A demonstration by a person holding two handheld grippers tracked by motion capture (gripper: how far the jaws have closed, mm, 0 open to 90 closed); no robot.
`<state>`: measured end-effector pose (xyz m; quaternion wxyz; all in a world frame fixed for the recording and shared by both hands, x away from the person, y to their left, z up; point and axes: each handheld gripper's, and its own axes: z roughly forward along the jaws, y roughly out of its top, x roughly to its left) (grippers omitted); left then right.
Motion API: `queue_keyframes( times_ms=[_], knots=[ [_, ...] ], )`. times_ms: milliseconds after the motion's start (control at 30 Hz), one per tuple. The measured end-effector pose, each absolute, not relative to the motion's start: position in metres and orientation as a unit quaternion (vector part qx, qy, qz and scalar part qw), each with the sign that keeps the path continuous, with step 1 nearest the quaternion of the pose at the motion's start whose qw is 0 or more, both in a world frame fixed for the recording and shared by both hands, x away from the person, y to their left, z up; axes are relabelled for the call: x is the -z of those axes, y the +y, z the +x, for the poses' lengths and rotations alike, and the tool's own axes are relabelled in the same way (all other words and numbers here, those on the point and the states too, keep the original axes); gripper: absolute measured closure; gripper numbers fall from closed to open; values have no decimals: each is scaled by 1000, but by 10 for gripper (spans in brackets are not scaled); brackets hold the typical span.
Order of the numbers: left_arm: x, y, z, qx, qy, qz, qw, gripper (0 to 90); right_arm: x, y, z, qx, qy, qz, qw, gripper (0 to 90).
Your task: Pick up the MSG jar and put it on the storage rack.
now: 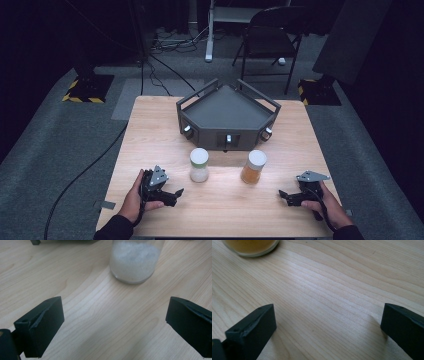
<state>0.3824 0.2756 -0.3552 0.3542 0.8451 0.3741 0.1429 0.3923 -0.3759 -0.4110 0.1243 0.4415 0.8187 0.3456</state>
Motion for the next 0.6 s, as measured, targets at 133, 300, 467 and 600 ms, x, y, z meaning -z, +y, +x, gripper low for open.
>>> queue_keyframes(
  times_ms=[133, 300, 467, 600],
  knots=[
    [354, 271, 382, -144, 371, 845, 357, 18, 411, -376, 392, -346, 819, 442, 124, 0],
    [353, 266, 384, -144, 371, 842, 363, 16, 411, -376, 392, -346, 819, 442, 124, 0],
    [351, 258, 385, -154, 368, 840, 367, 16, 411, -376, 392, -346, 819, 442, 124, 0],
    [351, 254, 387, -159, 371, 838, 367, 17, 411, -376, 392, -346, 819, 442, 124, 0]
  ],
)
